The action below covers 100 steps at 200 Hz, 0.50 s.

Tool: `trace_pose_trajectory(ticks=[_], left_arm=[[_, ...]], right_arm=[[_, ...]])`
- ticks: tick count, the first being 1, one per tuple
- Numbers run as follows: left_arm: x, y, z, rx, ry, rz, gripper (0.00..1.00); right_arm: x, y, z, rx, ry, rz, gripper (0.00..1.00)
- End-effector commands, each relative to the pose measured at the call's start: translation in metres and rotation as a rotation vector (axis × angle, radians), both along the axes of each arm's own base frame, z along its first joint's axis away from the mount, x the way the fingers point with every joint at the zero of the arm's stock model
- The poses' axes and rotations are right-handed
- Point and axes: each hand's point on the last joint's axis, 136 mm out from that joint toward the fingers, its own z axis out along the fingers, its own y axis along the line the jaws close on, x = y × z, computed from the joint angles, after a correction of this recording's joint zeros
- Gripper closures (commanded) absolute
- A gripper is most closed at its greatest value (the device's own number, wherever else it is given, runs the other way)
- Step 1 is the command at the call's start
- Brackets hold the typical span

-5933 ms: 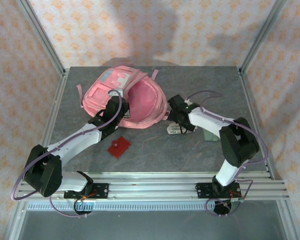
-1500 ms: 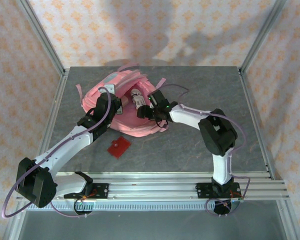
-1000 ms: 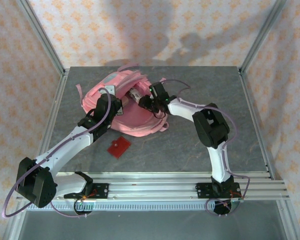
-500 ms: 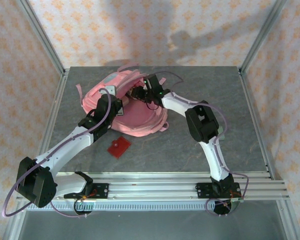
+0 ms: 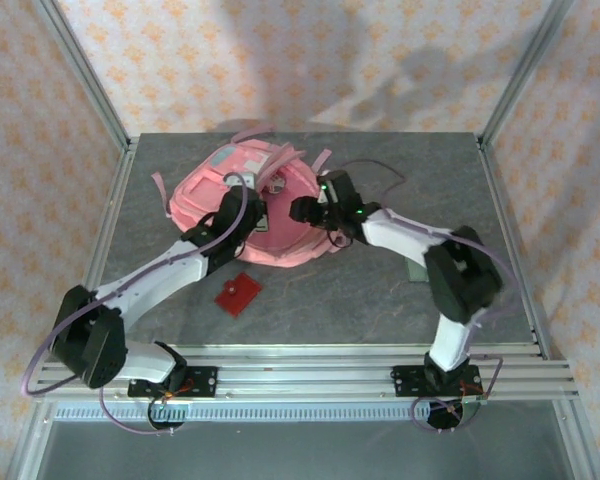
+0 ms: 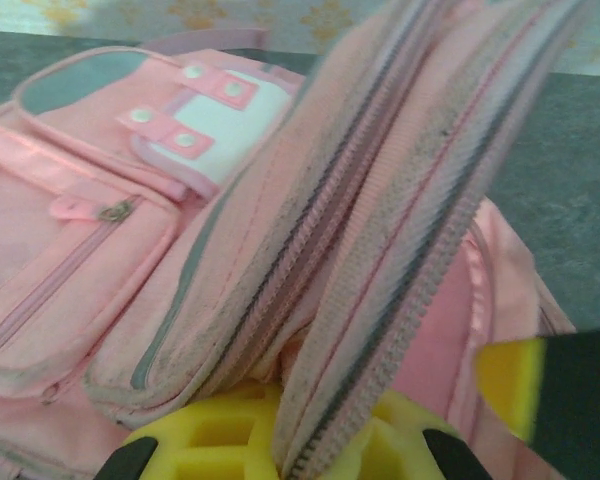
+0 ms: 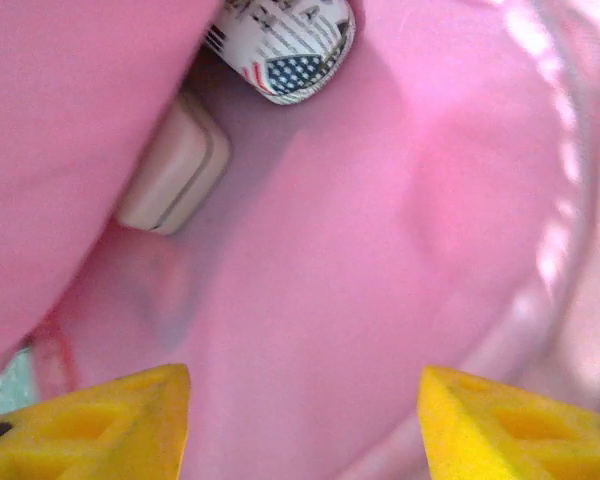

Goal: Pack the student bag

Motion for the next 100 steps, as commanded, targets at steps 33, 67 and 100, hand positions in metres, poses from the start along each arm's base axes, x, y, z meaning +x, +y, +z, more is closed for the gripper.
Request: trace_pose_trajectory(ticks=[33,67,100], left_arm=[[0.032,-0.082,0.012,-0.127,0.052,-0.057,1.0],[0.05,-0.118,-0.001,-0.115,0.104,-0.093,0.92],[0.047,-0.12,0.01,-0.156,0.098,-0.098,0.58]], right_arm=[[-0.039,-0.083,-0.016,-0.137,0.003,-0.185,0.45],[-0.06,-0.084,-0.01,-0.1,-0.037,-0.154,0.48],[-0.072,-0.065,-0.004,-0.075,-0.06,-0.094,0.48]])
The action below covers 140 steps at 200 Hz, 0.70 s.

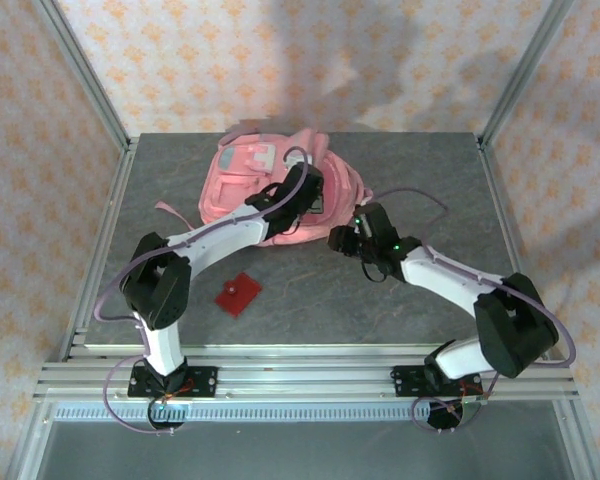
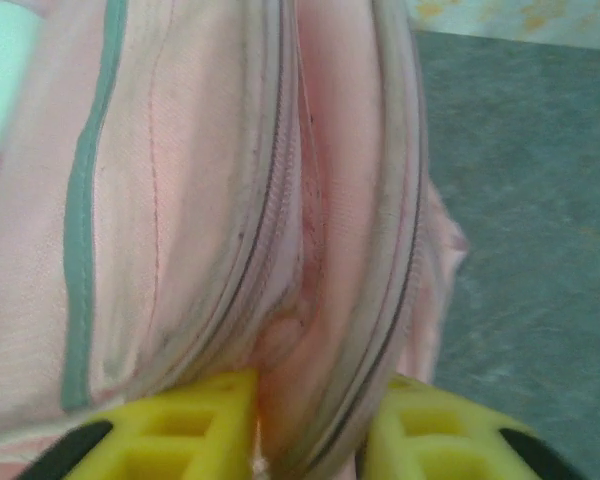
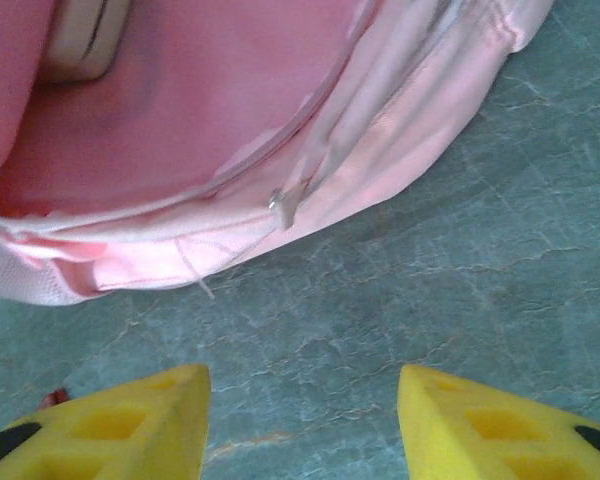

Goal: Pack the student bag

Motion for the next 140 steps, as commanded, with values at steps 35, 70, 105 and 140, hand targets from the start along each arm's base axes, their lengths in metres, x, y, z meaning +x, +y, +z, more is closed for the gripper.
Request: trace_pose_trajectory(ticks=[35,70,105,140], left_arm=[[-0.034,0.045,0.025,-0.136,-0.02,0.086,0.47],[-0.063,0.115,-0.013,-0.248,0.042,0.225,0.34],[-0.069,0.154,-0.044,-0.421,0.091,0.311,0.22],[-0.053,0.168,-0.06,-0.5,0.111,0.355,0.21]], right_arm=[[-0.01,0.041,0.019,0.062,-0.073,0.101,0.47],[-0.01,0.067,0.022,0.066,-0.082,0.155,0.45],[-0.003,0.077,0.029,0.084,-0.086,0.168,0.43],[-0.003,0.077,0.029,0.091,-0.081,0.16,0.43]])
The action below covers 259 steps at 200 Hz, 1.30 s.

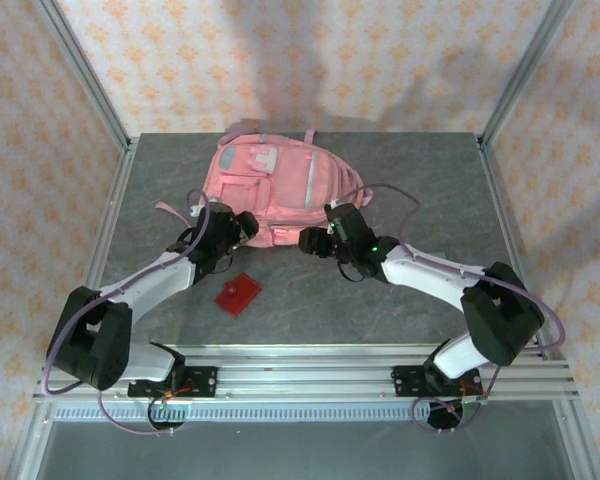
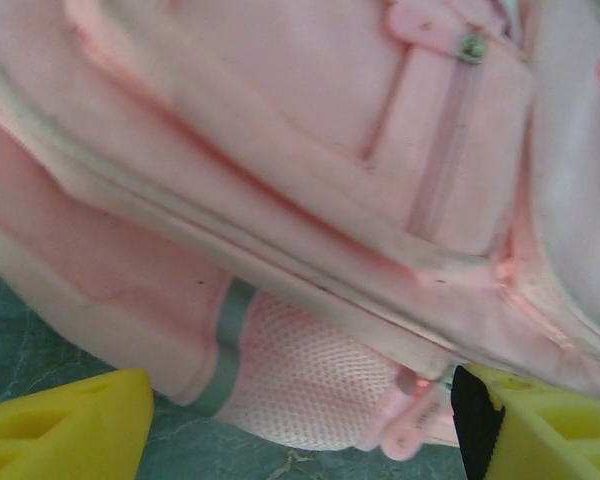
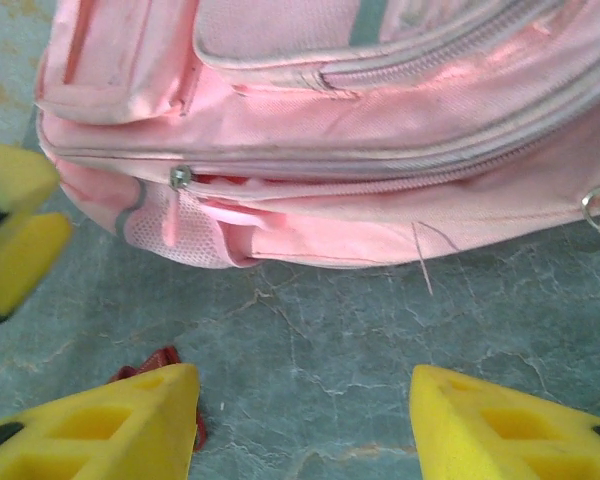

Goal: Pack the student bag

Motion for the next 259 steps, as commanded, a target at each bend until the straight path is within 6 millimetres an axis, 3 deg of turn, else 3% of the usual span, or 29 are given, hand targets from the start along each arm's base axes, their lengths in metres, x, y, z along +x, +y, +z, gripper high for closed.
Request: trace_pose_trajectory(ticks=[1,33,57,80,122,176,210,259], left_arm=[[0.023,-0.01,0.018,-0.138,-0.083,0.002,0.21],[0.042,-0.01,0.016,-0.124,-0.083,0.009,0.23],[0.052,-0.013,0.012,-0.128,-0.075,0.001,0.33],[0.059,-0.015,0.003,-0.126,-0.046,-0.01,0.51],[0.064,-0.019,-0.002,-0.152,-0.016,-0.038,1.0],[0.056,-0.028,0.043,-0.227,-0.096,-0.078,1.0],[0.049,-0.03,0.065,-0.282,-0.151,-0.084,1.0],[0.045,-0.039,0.063,-0.317,-0.153,-0.106,1.0]], right_arm=[[0.005,0.006,0.012,0.032,-0.024,-0.003,0.43],[0.001,0.005,0.008,0.044,-0.014,-0.006,0.43],[-0.001,0.01,0.001,0.027,-0.004,0.01,0.45],[-0.003,0.022,-0.007,-0.018,0.0,0.037,0.48],[0.001,0.041,-0.006,-0.02,0.005,0.073,0.52],[0.023,0.063,0.004,-0.075,0.031,0.052,0.53],[0.031,0.08,-0.005,-0.125,0.095,0.052,0.59],[0.055,0.084,-0.009,-0.211,0.124,-0.062,0.55]])
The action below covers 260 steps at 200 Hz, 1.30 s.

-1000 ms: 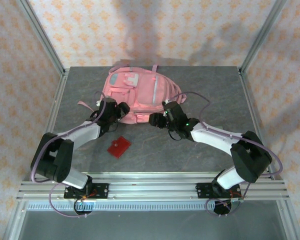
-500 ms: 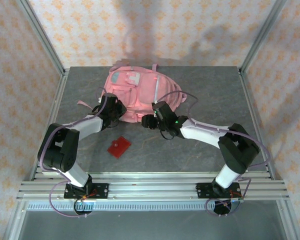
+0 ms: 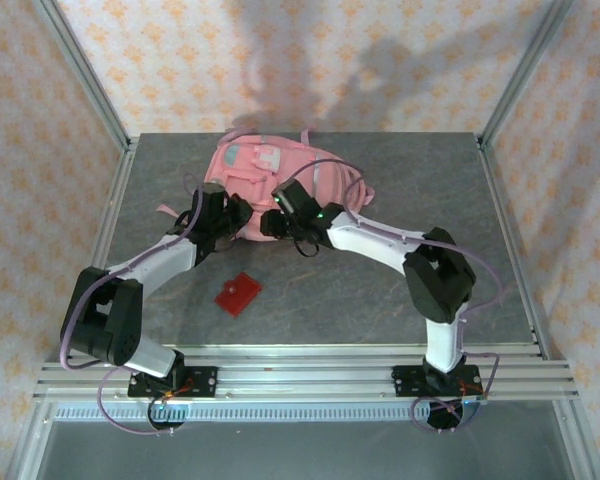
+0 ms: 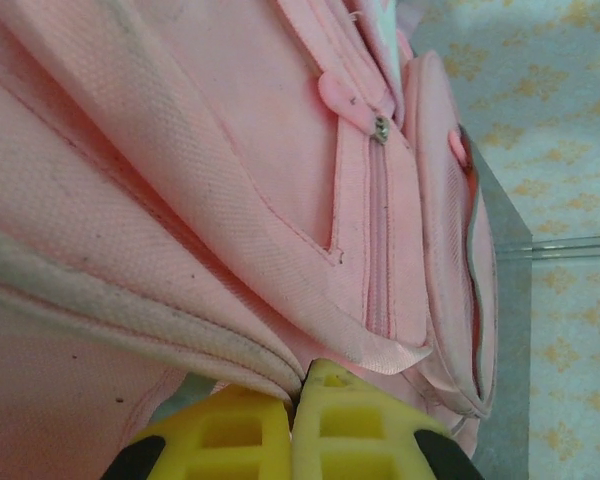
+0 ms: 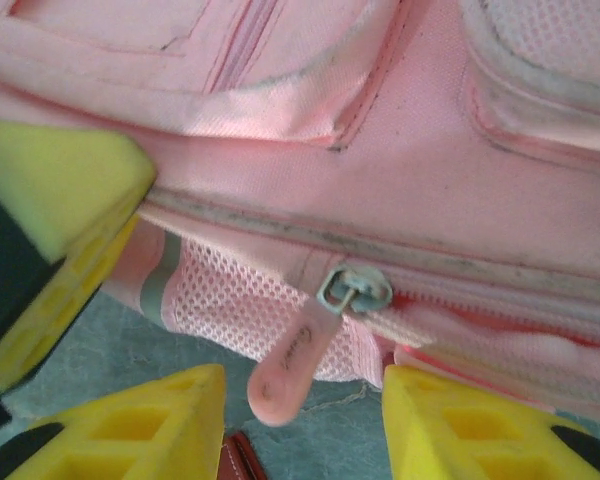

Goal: Pack the student bag

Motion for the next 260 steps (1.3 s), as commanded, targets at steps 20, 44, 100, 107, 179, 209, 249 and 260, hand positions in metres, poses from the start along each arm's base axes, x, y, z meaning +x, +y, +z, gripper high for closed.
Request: trace_pose_trajectory(ticks=[20,44,100,107,179,209,249,260], left_arm=[[0.002,-0.018,0.032,-0.072,-0.115,-0.057,1.0],[0.0,-0.018,0.03,-0.074,-0.112,-0.059,1.0],[-0.001,-0.016,0.025,-0.068,-0.106,-0.055,1.0],[-0.001,-0.017,0.025,-0.067,-0.106,-0.056,1.0],[0.0,-0.02,0.027,-0.099,-0.114,-0.063,1.0],[0.0,-0.025,0.037,-0.132,-0.13,-0.077,1.0],[0.0,-0.029,0.042,-0.152,-0.141,-0.089,1.0],[0.0,-0.031,0.041,-0.161,-0.14,-0.094,1.0]], right_arm=[[0.021,-0.011,-0.014,-0.141,0.037,-0.137,0.56],[0.028,-0.01,-0.023,-0.176,0.049,-0.159,0.64],[0.034,-0.018,-0.013,-0.174,0.028,-0.181,0.97],[0.033,-0.02,-0.011,-0.17,0.025,-0.183,0.98],[0.022,-0.014,0.0,-0.076,0.019,-0.096,0.78],[0.027,-0.008,-0.006,-0.091,0.005,-0.105,0.69],[0.039,-0.004,-0.02,-0.151,-0.026,-0.14,0.66],[0.044,-0.008,-0.025,-0.187,-0.031,-0.17,0.67]])
